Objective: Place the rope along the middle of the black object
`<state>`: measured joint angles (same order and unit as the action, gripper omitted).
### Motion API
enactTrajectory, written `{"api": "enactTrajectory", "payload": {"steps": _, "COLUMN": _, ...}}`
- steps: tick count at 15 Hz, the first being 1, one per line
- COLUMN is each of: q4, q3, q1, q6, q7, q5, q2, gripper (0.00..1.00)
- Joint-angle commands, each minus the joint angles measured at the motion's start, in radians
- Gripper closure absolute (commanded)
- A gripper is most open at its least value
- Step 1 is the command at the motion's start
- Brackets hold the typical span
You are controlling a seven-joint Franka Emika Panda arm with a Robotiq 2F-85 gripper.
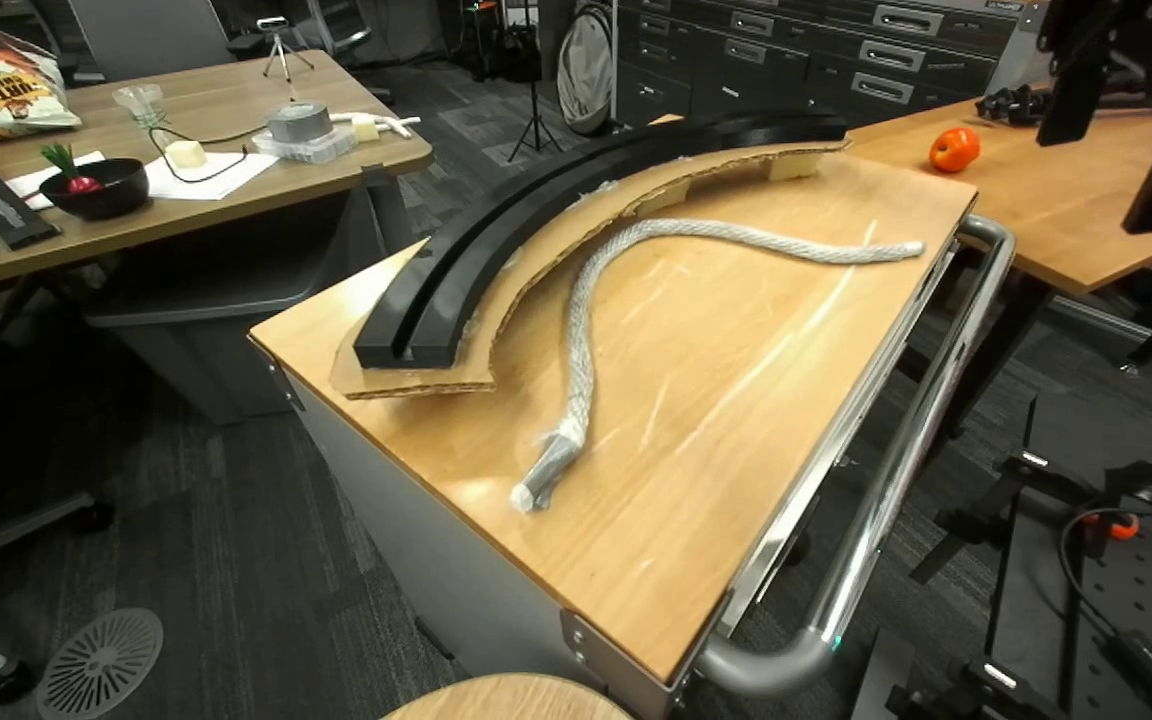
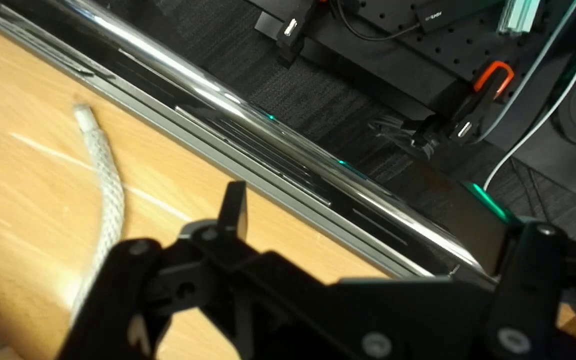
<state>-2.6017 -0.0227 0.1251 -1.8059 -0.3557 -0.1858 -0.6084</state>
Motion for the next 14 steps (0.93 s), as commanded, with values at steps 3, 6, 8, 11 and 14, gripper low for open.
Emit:
{"api": "enactTrajectory", "payload": {"steps": 3, "q4": 0.088, "q3": -0.010, "q1": 0.101, "q6": 0.022, "q7": -0.172, "q5": -0.028, "q2": -0.041, "gripper": 0.00}}
{"api": "enactTrajectory", "payload": {"steps": 6, "q4": 0.078, "q3": -0.007, "q1": 0.100, "q6": 0.026, "q7": -0.139, "q5": -0.014, "q2": -0.027, "gripper": 0.00}}
{"api": "enactTrajectory", "payload": {"steps": 8, "q4": 0.082, "q3": -0.007, "q1": 0.104, "q6": 0.026, "q7": -0.148, "q5": -0.014, "q2": -0.030, "gripper": 0.00}}
{"api": "enactTrajectory", "payload": {"steps": 11, "q4": 0.053, "q3": 0.017, "q1": 0.136, "q6": -0.033, "q7": -0.262, "q5": -0.034, "q2": -0.062, "gripper": 0.00}}
{"api": "enactTrajectory", "payload": {"steps": 14, "q4": 0.057, "q3": 0.062, "q1": 0.134, "q6": -0.042, "q7": -0.423, "q5": -0.054, "q2": -0.103, "gripper": 0.00}}
